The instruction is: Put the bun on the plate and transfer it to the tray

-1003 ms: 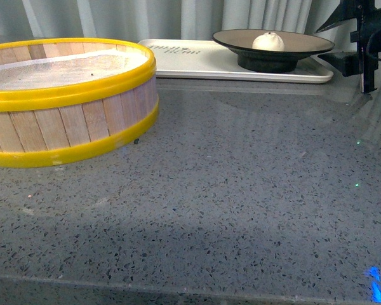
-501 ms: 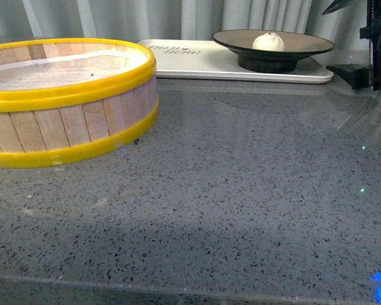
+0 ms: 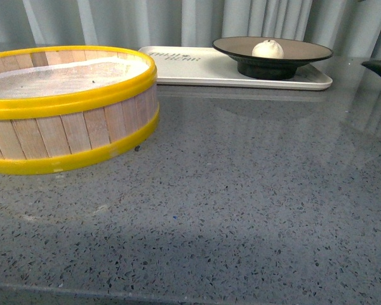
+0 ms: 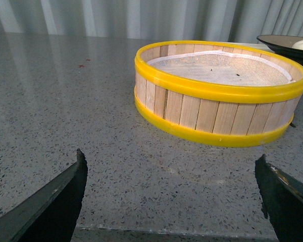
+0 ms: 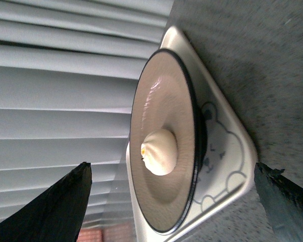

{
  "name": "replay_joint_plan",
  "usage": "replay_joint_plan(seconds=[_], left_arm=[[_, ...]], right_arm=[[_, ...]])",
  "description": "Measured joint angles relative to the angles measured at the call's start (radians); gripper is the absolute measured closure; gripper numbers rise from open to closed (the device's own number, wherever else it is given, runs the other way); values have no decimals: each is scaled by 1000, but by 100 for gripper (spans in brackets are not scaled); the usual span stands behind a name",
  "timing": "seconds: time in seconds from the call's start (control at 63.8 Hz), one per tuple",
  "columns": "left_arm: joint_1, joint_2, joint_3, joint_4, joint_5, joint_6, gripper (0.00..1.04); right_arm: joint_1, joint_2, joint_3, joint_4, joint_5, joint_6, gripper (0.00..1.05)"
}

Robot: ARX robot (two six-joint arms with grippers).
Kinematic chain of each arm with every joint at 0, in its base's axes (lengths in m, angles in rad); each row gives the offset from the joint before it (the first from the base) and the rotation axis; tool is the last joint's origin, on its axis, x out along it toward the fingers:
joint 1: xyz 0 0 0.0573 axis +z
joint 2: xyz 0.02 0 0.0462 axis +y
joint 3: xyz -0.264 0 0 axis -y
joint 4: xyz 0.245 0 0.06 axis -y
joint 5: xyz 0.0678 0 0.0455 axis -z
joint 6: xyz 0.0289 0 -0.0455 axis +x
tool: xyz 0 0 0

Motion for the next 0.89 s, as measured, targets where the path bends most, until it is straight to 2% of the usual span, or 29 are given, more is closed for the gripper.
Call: replay_joint_plan(seconds=[0.11, 0.251, 0.36, 0.454, 0.564, 0.705, 0.783, 0.83, 0.846, 0.893], left_arm=[[0, 0, 0, 0, 0, 0, 7], [0, 0, 0, 0, 0, 0, 7], [0, 0, 0, 0, 0, 0, 7], [0, 0, 0, 0, 0, 0, 7], [0, 0, 0, 0, 0, 0, 7], [0, 0, 0, 0, 0, 0, 7], [0, 0, 0, 0, 0, 0, 7], [0, 0, 0, 0, 0, 0, 7], [0, 0, 0, 0, 0, 0, 7], [0, 0, 0, 0, 0, 0, 7]], right_arm=[[-46, -144, -141, -8, 54, -90, 9], [-90, -446, -397, -83, 245, -310, 9], [-94, -697, -558, -130, 327, -472, 9], [-58, -906, -676, -176, 446, -662, 9], [1, -1070, -790, -227, 537, -819, 9], [93, -1226, -922, -251, 706, -1033, 9], [125, -1286, -966, -249, 762, -1128, 9], [139, -1320, -990, -249, 782, -1181, 9], [139, -1335, -1005, -230, 758, -1187, 10], [128, -1379, -1068, -118, 586, -1202, 19]])
